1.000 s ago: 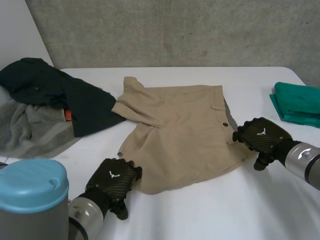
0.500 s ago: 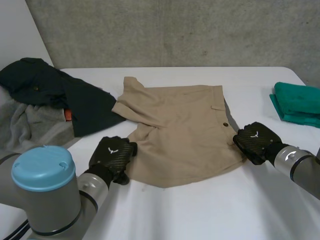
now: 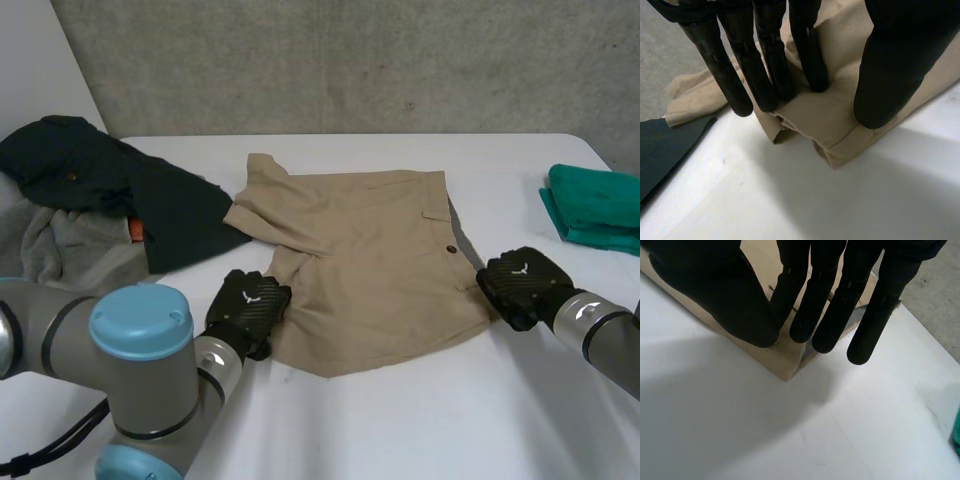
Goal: Fold the laundry.
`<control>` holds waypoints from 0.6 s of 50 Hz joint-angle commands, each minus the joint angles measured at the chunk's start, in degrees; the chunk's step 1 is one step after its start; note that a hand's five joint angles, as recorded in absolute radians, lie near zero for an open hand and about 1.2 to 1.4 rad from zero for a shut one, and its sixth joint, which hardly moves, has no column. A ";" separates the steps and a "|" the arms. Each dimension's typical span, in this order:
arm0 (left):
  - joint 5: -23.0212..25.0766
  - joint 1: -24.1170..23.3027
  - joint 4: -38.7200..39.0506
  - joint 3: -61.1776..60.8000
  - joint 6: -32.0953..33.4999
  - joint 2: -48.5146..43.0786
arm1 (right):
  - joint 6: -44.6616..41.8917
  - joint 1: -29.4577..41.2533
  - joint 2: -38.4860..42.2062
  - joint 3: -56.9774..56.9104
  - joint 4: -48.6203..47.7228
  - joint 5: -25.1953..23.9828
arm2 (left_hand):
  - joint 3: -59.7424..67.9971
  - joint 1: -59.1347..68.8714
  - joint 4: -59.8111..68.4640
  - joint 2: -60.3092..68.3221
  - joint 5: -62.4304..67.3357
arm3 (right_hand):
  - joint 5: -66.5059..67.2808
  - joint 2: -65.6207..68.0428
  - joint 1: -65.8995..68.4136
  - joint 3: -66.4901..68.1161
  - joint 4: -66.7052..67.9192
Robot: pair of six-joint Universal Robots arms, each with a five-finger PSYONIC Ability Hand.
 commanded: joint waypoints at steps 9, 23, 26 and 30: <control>-0.38 0.18 -0.38 1.66 4.34 0.17 | 1.92 0.95 -4.30 0.51 2.86 2.10 | 32.97 33.49 32.89 32.72 33.23 | 12.60 12.56 15.52 12.17 11.66; -0.38 -0.96 -26.28 0.51 3.64 32.50 | -6.08 0.08 -30.84 -2.21 30.02 3.25 | 32.97 33.49 32.89 32.72 33.23 | 12.60 12.56 15.52 12.17 11.66; -0.29 -2.98 -36.48 -0.54 3.47 38.39 | -9.50 -0.27 -36.03 -1.51 36.44 2.99 | 32.97 33.49 32.89 32.72 33.23 | 12.60 12.56 15.52 12.17 11.66; 0.06 -5.44 -43.97 -3.61 2.68 43.32 | -14.77 -1.85 -39.55 1.38 43.12 2.81 | 32.97 33.49 32.89 32.72 33.23 | 12.60 12.56 15.52 12.17 11.66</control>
